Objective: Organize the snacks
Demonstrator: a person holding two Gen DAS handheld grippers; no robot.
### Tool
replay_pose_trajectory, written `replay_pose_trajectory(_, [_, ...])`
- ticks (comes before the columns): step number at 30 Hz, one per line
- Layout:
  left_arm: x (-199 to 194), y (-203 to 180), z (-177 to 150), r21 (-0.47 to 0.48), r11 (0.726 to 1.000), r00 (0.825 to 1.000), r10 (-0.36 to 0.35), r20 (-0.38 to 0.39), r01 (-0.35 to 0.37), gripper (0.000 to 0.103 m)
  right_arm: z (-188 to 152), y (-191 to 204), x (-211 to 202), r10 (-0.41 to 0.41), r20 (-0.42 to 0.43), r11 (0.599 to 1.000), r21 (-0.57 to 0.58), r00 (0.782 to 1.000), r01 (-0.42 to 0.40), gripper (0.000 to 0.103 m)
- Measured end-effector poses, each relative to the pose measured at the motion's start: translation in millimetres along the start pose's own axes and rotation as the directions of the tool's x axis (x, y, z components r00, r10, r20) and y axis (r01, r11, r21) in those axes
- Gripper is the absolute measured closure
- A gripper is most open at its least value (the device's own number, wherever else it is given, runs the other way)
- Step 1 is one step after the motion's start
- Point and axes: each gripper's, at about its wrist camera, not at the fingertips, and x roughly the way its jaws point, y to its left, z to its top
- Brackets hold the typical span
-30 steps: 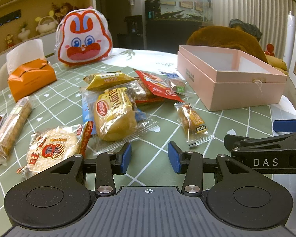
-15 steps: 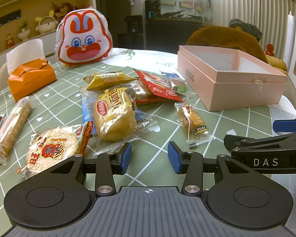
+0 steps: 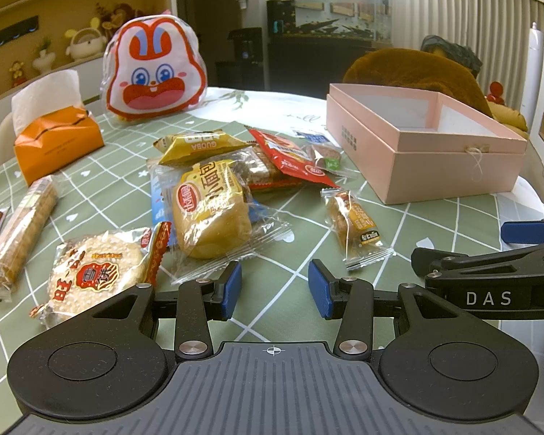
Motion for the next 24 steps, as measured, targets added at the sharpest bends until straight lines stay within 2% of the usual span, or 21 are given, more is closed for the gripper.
replay_pose_trajectory(24, [1.4,3.8,-1.3,-0.022,1.000,1.000,-0.013,-0.001,0.013,0.055,-2.2,1.8,1.7,0.001,0.001,1.000,-0.003,1.000,-0.001,0.000])
